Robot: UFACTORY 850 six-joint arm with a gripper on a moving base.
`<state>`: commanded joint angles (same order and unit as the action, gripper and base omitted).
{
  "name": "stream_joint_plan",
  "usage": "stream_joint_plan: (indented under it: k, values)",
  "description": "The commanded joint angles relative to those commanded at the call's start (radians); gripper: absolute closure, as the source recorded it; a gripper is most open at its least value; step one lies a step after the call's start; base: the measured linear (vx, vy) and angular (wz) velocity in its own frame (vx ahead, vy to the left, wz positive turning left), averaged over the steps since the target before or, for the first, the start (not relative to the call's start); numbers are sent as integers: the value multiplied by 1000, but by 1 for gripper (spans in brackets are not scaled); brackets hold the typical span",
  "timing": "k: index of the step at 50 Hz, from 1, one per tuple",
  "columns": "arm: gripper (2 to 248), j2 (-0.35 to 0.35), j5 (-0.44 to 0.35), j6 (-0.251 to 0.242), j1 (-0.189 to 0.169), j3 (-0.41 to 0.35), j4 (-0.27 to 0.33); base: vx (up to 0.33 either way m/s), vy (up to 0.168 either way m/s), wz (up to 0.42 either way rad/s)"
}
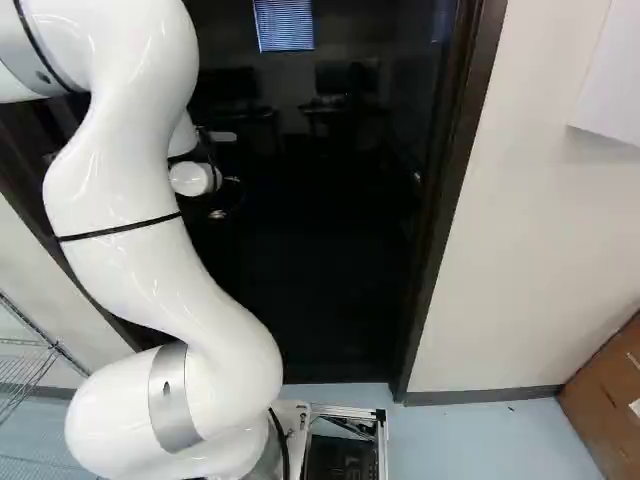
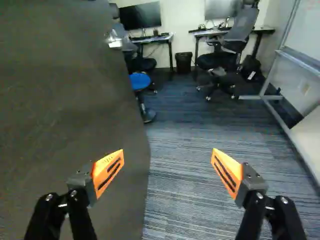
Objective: Open the door and move inside
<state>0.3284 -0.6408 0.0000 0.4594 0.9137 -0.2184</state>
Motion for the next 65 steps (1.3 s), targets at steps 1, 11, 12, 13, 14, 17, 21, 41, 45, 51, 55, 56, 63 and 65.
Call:
stream_joint_plan:
  k: [1, 11, 12, 13, 14, 17, 21, 41, 45, 51, 55, 56, 63, 65]
  values:
    - [3, -3, 0, 0, -2, -4, 0, 0, 0, 0]
    - [3, -37, 0, 0, -23, -44, 0, 0, 0, 0]
    - [3, -41, 0, 0, -25, -49, 0, 0, 0, 0]
    - [3, -44, 0, 0, -27, -52, 0, 0, 0, 0]
    - [3, -48, 0, 0, -29, -57, 0, 0, 0, 0]
    - [3, -58, 0, 0, -35, -69, 0, 0, 0, 0]
    - [3, -73, 0, 0, -44, -87, 0, 0, 0, 0]
    - [3, -147, 0, 0, -88, -170, 6, 0, 0, 0]
    - [3, -161, 0, 0, -97, -186, 10, 0, 0, 0]
    - [3, -183, 0, 0, -111, -210, 19, 0, 0, 0]
    - [3, -197, 0, 0, -121, -226, 26, 0, 0, 0]
    - [3, -201, 0, 0, -123, -230, 28, 0, 0, 0]
    - [3, -226, 0, 0, -140, -257, 45, 0, 0, 0]
    - [3, -233, 0, 0, -146, -265, 50, 0, 0, 0]
